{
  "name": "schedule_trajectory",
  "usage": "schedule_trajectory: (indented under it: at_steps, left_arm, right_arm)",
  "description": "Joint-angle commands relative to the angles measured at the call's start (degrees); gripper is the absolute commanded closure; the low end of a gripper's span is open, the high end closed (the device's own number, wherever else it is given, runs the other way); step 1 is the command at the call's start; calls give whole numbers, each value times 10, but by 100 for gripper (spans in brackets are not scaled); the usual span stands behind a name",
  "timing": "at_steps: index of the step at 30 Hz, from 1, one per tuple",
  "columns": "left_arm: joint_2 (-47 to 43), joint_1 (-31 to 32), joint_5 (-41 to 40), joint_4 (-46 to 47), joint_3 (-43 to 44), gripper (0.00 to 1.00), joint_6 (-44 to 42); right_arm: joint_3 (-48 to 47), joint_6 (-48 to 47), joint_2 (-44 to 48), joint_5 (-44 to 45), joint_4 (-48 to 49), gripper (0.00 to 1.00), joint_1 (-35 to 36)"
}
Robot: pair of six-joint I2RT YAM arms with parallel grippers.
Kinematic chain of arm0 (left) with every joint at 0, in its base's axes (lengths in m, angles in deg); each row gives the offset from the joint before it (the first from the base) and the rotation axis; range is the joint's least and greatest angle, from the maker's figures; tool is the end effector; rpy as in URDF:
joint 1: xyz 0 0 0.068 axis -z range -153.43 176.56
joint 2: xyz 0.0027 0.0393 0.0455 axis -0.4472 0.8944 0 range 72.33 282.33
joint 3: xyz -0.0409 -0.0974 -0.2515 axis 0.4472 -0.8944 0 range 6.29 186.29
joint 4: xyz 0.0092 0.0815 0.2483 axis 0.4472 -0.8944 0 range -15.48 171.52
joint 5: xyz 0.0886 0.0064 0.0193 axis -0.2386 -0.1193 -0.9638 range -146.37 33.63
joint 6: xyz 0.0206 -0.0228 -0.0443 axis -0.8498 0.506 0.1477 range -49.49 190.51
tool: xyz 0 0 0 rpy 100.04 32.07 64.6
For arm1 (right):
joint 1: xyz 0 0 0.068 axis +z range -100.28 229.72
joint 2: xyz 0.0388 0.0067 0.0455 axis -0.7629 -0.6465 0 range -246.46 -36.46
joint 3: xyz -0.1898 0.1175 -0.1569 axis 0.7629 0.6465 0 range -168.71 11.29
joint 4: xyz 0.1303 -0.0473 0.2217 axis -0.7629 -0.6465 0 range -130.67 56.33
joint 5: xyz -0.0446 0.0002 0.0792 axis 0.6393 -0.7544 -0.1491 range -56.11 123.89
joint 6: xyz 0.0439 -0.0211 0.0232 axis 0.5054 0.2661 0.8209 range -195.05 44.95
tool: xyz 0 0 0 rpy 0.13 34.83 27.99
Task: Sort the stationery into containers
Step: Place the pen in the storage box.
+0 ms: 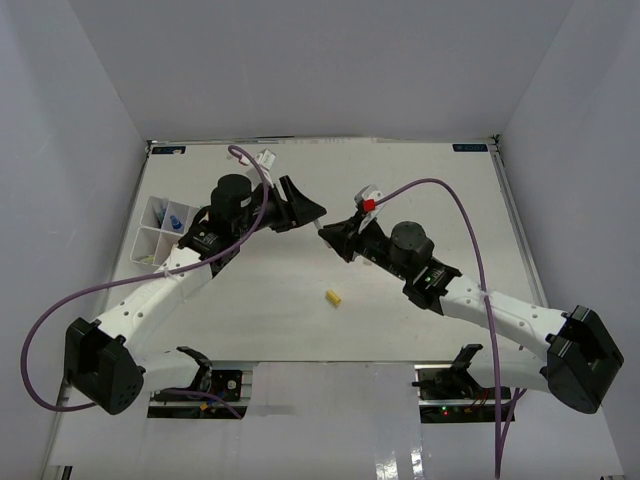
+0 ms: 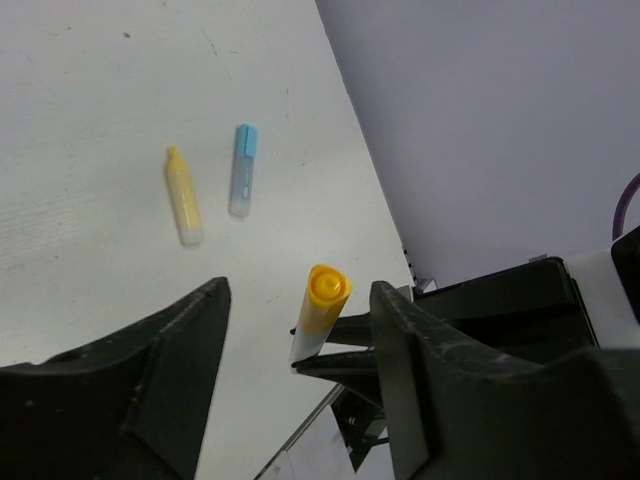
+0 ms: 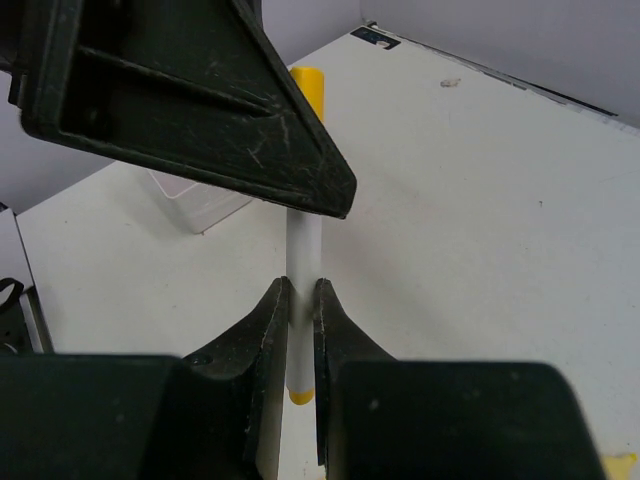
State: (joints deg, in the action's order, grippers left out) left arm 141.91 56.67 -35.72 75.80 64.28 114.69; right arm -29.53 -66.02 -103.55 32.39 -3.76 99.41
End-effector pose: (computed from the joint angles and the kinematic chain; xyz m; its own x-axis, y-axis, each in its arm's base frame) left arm 0.2381 -0.1525 0.3385 -0.7146 -0.3395 -0.6116 0.3662 0.5634 -0.7406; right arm 0.1758 0.2087 0.3090 -0.0817 0.1463 -0.9859 -0.7759 0.6115 0.1551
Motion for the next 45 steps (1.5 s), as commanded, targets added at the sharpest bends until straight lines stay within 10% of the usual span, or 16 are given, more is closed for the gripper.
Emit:
schedule_trajectory:
  at_steps: [1, 12, 17, 25, 32, 45]
  left_arm:
    - [2, 15, -38, 9, 25, 35, -1]
    - [-4, 38, -66, 8, 25, 92, -28]
    - [-16, 40, -103, 5, 12, 100, -52]
    - [-23, 39, -341, -93, 32, 100, -177]
    - [1, -43, -486, -107, 28, 100, -287]
    - [60, -242, -479, 0, -5, 100, -326]
  right_arm:
    - [7, 4, 10, -13, 48, 87, 8]
    - [20, 5, 8, 1, 52, 83, 8]
    - [21, 5, 12, 15, 31, 62, 9]
    - [55, -14, 46, 129, -39, 2, 5]
    - [115, -6, 98, 252, -87, 10, -9]
    - [154, 27, 143, 323, -141, 10, -62]
